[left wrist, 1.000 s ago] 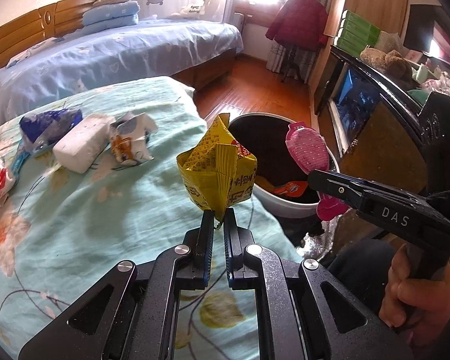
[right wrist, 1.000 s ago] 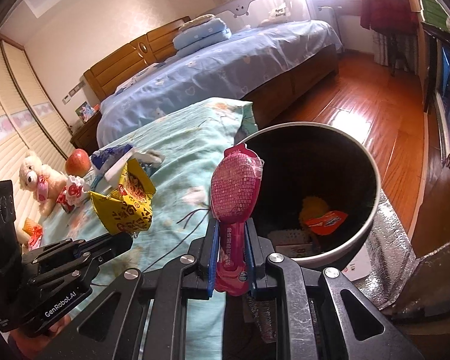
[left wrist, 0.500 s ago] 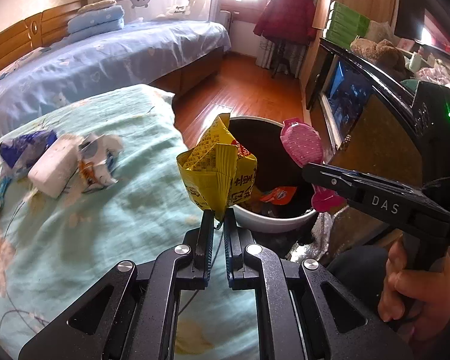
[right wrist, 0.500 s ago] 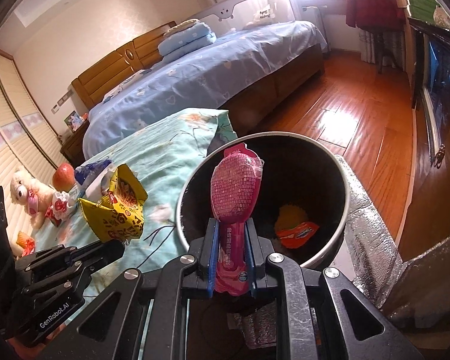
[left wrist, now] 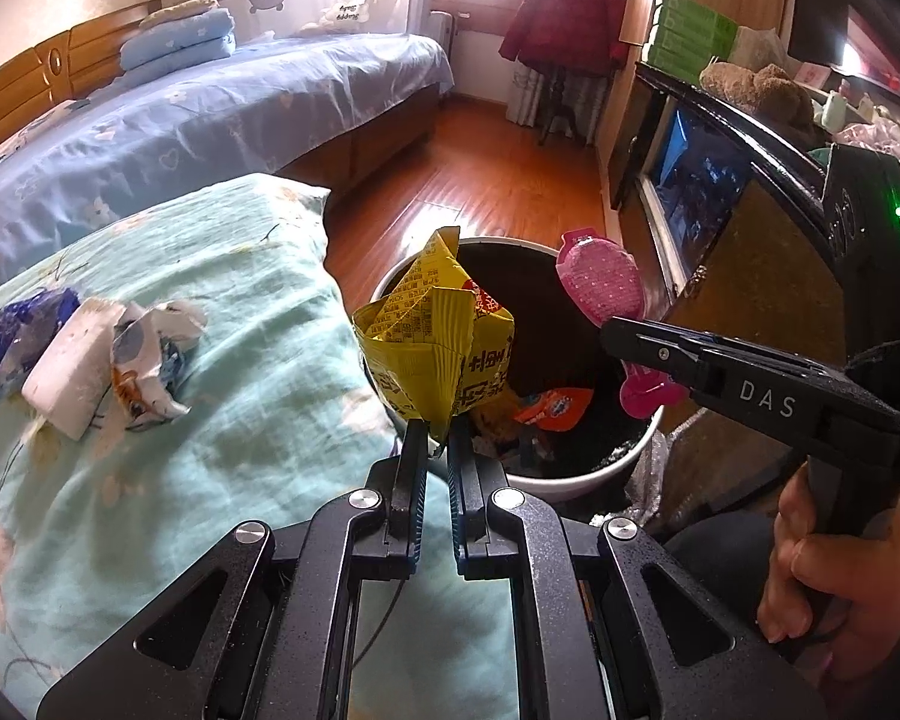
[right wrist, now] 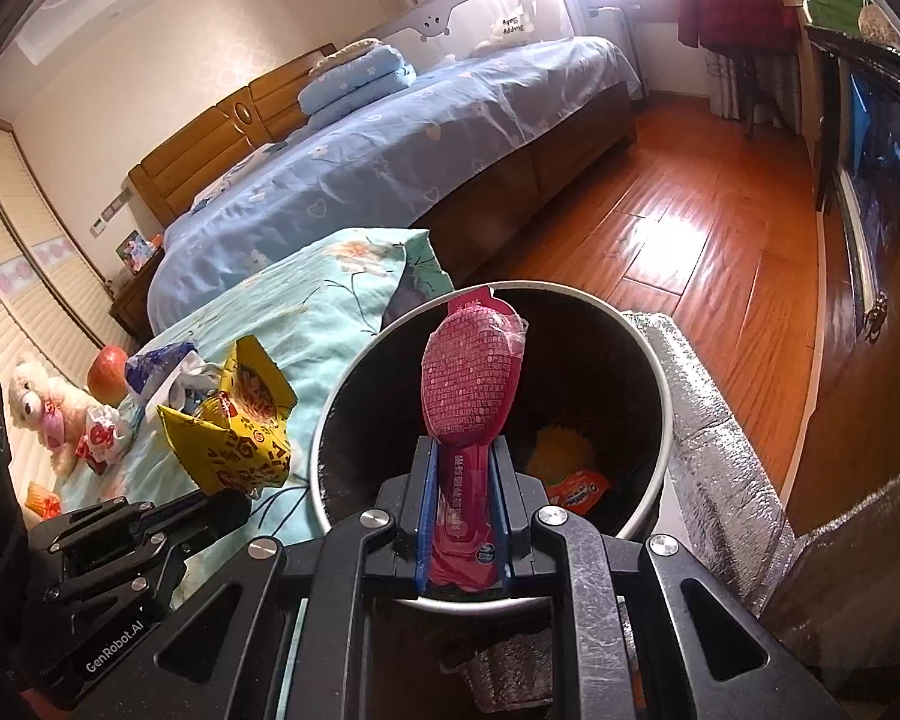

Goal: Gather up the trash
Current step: 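Carry the yellow bag and pink hairbrush over the bin and release both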

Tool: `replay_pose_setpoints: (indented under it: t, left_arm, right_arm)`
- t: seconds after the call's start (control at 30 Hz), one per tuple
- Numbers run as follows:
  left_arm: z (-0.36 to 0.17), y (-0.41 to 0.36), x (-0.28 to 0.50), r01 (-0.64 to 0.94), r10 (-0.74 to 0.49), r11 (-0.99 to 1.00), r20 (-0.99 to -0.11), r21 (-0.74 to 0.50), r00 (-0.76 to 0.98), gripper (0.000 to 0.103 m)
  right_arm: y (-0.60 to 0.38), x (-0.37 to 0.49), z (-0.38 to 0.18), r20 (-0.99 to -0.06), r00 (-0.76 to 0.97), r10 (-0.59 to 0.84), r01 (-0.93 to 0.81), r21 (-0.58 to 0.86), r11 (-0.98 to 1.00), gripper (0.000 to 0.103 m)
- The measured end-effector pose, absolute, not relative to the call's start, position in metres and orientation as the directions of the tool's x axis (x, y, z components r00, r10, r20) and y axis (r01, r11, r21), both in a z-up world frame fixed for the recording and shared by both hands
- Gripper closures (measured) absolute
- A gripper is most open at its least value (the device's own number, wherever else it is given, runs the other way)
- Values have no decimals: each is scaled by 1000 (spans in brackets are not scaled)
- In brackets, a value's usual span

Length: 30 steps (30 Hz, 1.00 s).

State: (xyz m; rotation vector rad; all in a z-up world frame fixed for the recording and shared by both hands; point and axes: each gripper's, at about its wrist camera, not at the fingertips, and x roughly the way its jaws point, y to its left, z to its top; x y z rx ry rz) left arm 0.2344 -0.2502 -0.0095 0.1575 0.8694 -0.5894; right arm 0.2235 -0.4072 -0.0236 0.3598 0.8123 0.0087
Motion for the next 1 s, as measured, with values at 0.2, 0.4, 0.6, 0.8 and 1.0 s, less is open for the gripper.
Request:
replay_pose_setpoints:
  t: [0.2, 0.4, 0.6, 0.8, 1.0]
  left_arm:
    - [-12, -260, 243, 551, -420, 828, -763, -102, 491, 97]
    - [-12, -268, 248, 557, -420, 824, -767, -99, 485, 97]
    - [-14, -277, 255, 558, -416, 824, -773, -96, 480, 97]
    - [-17, -283, 262, 562, -411, 822, -780, -93, 472, 97]
    - [-19, -287, 264, 562, -406, 822, -786, -92, 466, 97]
  right_arm:
    - [-412, 231, -28, -717, 681, 145, 132, 315, 940, 87]
    - [-417, 236, -31, -722, 677, 141, 139, 314, 939, 87]
    - [-423, 242, -32, -727, 672, 141, 146, 317, 937, 87]
    - [-428, 247, -34, -732, 666, 144, 150, 320, 935, 87]
    - [-428, 248, -35, -737, 660, 145, 153, 321, 935, 87]
